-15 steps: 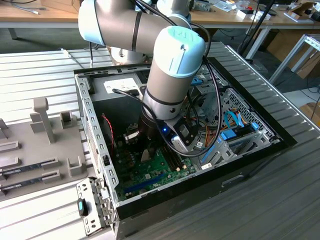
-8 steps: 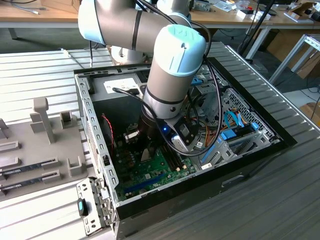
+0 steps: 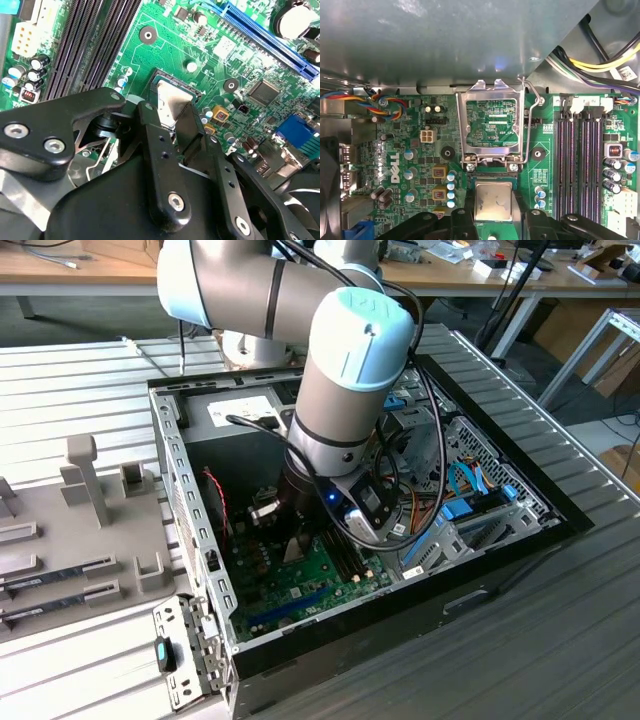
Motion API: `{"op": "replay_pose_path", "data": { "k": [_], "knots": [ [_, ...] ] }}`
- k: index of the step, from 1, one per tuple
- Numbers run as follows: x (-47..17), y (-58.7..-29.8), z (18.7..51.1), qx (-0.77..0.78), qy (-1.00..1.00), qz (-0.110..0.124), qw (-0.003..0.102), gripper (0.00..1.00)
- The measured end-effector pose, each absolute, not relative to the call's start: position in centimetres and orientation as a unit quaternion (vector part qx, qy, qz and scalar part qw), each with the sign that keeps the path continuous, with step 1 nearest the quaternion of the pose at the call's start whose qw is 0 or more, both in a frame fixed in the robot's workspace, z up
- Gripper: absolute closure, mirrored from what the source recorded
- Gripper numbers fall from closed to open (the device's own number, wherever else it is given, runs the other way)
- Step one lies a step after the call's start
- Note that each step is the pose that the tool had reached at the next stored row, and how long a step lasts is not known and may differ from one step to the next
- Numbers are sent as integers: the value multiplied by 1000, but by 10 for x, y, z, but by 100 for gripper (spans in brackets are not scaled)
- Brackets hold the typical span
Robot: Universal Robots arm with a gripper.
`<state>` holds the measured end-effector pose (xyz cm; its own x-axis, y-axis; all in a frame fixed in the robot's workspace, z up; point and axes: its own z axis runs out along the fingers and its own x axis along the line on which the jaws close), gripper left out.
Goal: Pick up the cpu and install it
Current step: 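Place the cpu into insertion slot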
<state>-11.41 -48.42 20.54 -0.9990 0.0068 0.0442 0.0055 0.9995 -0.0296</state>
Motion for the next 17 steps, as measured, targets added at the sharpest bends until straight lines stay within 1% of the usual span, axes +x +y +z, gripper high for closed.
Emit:
{"op": "replay_pose_path", "data": {
  "k": [17],
  "knots": [
    [-114,-481,208,-3,-1000,15,22,58]
  ]
}}
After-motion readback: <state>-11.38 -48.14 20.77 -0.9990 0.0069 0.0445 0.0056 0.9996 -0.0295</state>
